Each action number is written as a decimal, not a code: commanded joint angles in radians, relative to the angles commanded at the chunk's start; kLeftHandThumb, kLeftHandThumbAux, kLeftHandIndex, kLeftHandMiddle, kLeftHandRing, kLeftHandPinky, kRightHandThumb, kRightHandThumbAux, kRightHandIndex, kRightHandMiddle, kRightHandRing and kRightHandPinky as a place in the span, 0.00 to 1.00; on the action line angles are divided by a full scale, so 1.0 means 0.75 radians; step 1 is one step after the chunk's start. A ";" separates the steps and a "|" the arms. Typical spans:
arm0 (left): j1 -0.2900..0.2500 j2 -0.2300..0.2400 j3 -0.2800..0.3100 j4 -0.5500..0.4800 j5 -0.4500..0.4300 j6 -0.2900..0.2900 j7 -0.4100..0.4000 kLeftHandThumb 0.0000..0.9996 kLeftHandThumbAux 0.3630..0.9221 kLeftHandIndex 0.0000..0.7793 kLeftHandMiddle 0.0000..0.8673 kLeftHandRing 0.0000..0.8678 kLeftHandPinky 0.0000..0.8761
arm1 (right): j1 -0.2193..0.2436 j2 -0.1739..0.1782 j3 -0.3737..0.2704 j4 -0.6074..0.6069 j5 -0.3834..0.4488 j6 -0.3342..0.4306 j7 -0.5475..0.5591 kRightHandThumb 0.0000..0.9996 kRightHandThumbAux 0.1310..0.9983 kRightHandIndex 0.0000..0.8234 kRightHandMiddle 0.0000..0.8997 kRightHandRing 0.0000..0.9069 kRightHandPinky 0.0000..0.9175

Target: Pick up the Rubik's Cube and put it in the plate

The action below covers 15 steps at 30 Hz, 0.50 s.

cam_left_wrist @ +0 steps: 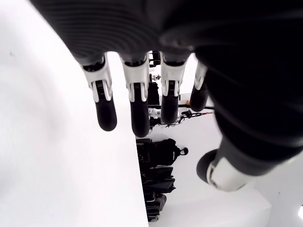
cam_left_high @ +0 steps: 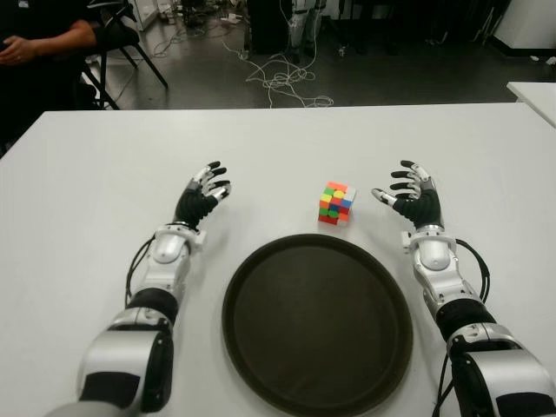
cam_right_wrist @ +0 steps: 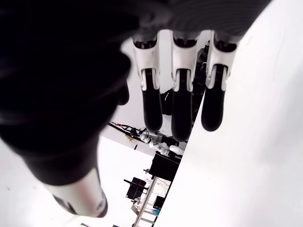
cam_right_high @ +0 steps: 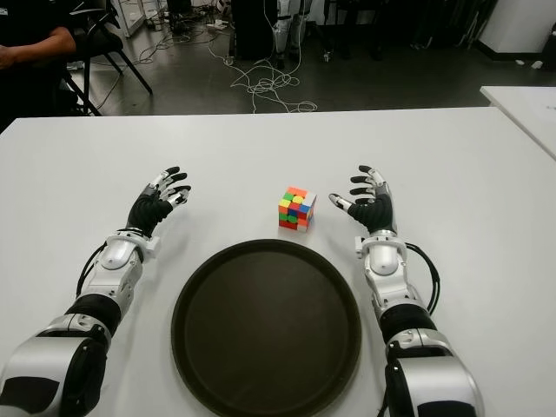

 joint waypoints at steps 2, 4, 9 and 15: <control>-0.001 0.000 -0.001 0.001 0.001 -0.002 -0.001 0.17 0.58 0.13 0.18 0.21 0.24 | -0.003 -0.002 0.001 0.004 -0.003 -0.004 -0.005 0.14 0.81 0.26 0.36 0.39 0.43; -0.003 0.001 0.000 0.003 -0.001 -0.001 -0.004 0.17 0.59 0.12 0.18 0.21 0.23 | -0.007 -0.008 0.004 -0.003 -0.011 -0.017 -0.020 0.13 0.81 0.26 0.36 0.38 0.42; -0.009 0.002 0.006 0.007 -0.007 0.004 -0.010 0.18 0.63 0.13 0.19 0.22 0.24 | -0.013 -0.045 0.009 -0.123 -0.057 -0.065 -0.084 0.07 0.79 0.24 0.33 0.35 0.37; -0.013 0.002 0.013 0.012 -0.011 0.004 -0.004 0.17 0.64 0.13 0.19 0.21 0.24 | -0.031 -0.101 0.028 -0.294 -0.158 -0.114 -0.163 0.07 0.79 0.25 0.31 0.33 0.36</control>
